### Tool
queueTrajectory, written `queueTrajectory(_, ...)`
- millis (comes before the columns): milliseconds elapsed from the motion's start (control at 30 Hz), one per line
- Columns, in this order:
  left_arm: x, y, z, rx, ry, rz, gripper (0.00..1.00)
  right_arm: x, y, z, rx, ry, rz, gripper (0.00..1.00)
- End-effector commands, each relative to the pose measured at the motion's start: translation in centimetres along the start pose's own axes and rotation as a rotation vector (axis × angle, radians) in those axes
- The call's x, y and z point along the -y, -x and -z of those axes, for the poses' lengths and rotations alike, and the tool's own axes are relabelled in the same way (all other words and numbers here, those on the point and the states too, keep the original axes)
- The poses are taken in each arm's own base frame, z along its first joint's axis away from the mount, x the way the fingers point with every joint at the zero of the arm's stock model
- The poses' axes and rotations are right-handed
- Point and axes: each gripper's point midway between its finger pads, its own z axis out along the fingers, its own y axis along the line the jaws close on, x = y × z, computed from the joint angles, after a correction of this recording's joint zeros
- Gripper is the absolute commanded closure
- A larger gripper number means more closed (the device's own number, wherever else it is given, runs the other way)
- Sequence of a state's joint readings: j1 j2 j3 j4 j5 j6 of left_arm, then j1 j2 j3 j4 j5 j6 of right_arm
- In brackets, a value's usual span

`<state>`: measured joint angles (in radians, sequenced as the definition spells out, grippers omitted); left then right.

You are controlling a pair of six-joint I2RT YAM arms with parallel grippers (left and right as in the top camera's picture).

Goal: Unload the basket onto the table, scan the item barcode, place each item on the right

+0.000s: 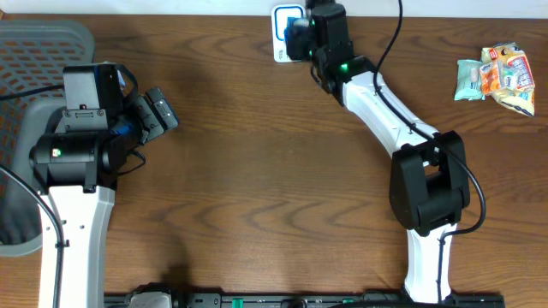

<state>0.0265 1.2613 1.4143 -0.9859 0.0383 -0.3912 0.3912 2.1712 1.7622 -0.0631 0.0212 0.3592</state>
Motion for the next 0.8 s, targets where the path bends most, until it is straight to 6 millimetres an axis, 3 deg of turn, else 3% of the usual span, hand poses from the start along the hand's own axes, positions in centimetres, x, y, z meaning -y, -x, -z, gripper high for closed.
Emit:
queueTrajectory(0, -0.2, 0.4, 0.2, 0.013, 0.008, -0.008, 0.02, -0.6, 4.4, 1.2, 0.161, -0.031, -0.004, 0.52)
queueTrajectory(133, -0.2, 0.4, 0.2, 0.013, 0.008, -0.008, 0.02, -1.3, 6.4, 0.8, 0.274, 0.003, 0.027, 0.52)
queueTrajectory(267, -0.2, 0.4, 0.2, 0.013, 0.008, -0.009, 0.03, -0.7, 6.9, -0.6, 0.375, -0.009, 0.035, 0.51)
queueTrajectory(567, -0.2, 0.4, 0.2, 0.013, 0.008, -0.008, 0.02, 1.2, 3.4, -4.6, 0.42, -0.039, 0.027, 0.5)
queueTrajectory(767, -0.2, 0.4, 0.2, 0.013, 0.008, -0.008, 0.02, 1.3, 2.1, -5.6, 0.4, -0.04, 0.031, 0.5)
